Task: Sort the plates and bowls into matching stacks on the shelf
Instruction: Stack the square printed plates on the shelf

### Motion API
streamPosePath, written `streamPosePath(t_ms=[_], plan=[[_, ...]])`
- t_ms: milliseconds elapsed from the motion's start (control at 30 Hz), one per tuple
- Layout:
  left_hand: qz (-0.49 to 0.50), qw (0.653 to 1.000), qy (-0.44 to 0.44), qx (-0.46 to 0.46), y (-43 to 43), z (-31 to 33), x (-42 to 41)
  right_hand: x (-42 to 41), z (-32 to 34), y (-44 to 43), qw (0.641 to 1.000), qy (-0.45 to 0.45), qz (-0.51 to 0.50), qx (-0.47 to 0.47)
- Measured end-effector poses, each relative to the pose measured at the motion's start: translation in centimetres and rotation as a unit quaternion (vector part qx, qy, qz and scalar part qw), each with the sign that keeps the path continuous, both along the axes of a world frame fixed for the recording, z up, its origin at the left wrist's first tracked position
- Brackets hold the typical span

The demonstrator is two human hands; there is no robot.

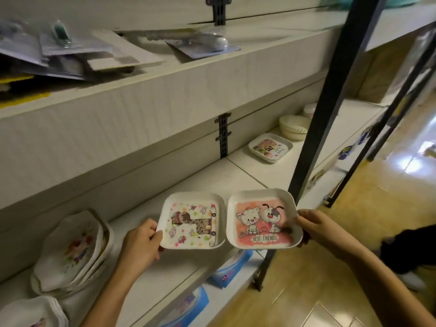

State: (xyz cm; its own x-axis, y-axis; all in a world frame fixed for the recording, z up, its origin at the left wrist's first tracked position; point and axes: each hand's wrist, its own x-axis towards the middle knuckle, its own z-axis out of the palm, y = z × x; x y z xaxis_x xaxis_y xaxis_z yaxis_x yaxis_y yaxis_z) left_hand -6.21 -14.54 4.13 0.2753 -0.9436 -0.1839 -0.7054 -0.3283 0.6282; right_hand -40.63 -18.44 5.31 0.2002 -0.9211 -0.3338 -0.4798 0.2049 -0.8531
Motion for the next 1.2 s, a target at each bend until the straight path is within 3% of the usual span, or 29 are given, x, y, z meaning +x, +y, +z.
streamPosePath(t_ms=[467, 767, 1200], plan=[[-0.011, 0.999, 0.039, -0.033, -0.1, 2.4, -16.6, -19.1, 1.2, -0.9, 0.999, -0.020, -0.035, 0.000], [0.050, 0.995, 0.076, -0.040, -0.5, 1.9, -30.6, -31.5, 2.3, -5.0, 0.999, -0.023, -0.026, -0.007], [0.094, 0.993, 0.033, -0.060, -8.0, 2.3, -40.1, -37.3, 2.9, -14.1, 1.000, -0.026, -0.008, -0.004]])
